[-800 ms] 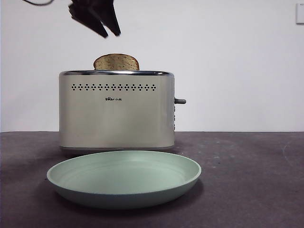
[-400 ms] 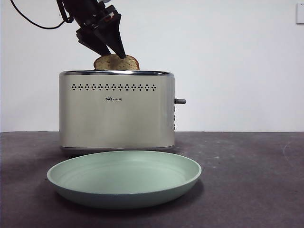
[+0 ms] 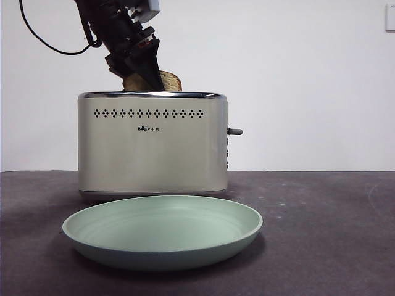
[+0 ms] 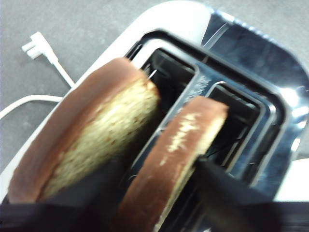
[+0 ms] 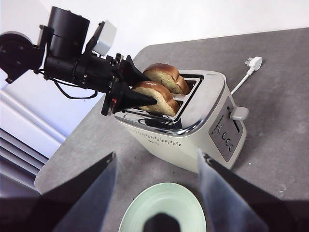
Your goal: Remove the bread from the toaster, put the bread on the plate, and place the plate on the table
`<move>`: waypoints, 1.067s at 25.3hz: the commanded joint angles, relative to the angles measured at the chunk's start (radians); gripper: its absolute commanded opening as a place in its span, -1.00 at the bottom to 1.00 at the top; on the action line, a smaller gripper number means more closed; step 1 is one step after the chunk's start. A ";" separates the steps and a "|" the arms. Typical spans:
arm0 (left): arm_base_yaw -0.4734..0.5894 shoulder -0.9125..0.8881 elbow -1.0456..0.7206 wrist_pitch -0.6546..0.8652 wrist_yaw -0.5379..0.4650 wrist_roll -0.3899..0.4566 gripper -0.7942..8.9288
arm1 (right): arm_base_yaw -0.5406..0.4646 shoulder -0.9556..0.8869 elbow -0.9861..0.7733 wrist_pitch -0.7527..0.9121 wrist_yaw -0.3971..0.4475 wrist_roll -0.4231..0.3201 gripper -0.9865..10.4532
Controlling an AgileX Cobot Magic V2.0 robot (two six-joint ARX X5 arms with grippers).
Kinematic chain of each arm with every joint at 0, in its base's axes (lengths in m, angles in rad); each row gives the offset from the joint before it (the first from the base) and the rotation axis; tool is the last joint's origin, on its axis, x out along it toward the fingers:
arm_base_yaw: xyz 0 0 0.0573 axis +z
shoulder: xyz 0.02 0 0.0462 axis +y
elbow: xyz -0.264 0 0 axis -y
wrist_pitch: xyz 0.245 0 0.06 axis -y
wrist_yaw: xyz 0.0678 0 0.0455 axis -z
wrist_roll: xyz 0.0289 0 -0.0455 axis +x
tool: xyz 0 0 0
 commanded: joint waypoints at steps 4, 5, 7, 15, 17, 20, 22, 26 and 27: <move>-0.017 -0.058 0.001 0.000 -0.063 0.012 -0.85 | 0.003 0.002 0.003 -0.003 0.006 -0.010 -0.34; -0.020 -0.078 0.001 -0.004 -0.077 0.012 -0.85 | 0.003 0.002 0.003 -0.008 0.007 -0.010 -0.34; -0.027 -0.129 0.001 -0.018 -0.087 0.011 -0.85 | 0.003 0.003 0.003 -0.021 0.007 -0.010 -0.34; -0.041 -0.380 0.001 -0.011 -0.076 -0.150 -0.85 | 0.003 0.007 0.003 -0.155 0.074 -0.031 -0.34; -0.041 -0.440 0.001 -0.023 -0.076 -0.196 -0.85 | 0.003 0.007 0.003 -0.198 0.085 -0.064 -0.34; -0.040 -0.512 0.001 -0.080 -0.076 -0.224 -0.85 | 0.003 0.009 0.003 -0.245 0.085 -0.085 -0.34; -0.040 -0.544 0.001 -0.153 -0.076 -0.241 -0.85 | 0.003 0.010 0.003 -0.275 0.085 -0.100 -0.34; -0.041 -0.578 -0.012 -0.325 -0.052 -0.262 -0.85 | 0.014 0.027 0.003 -0.322 0.087 -0.121 -0.34; -0.042 -0.589 -0.027 -0.322 -0.035 -0.262 -0.85 | 0.016 0.032 0.003 -0.332 0.094 -0.129 -0.34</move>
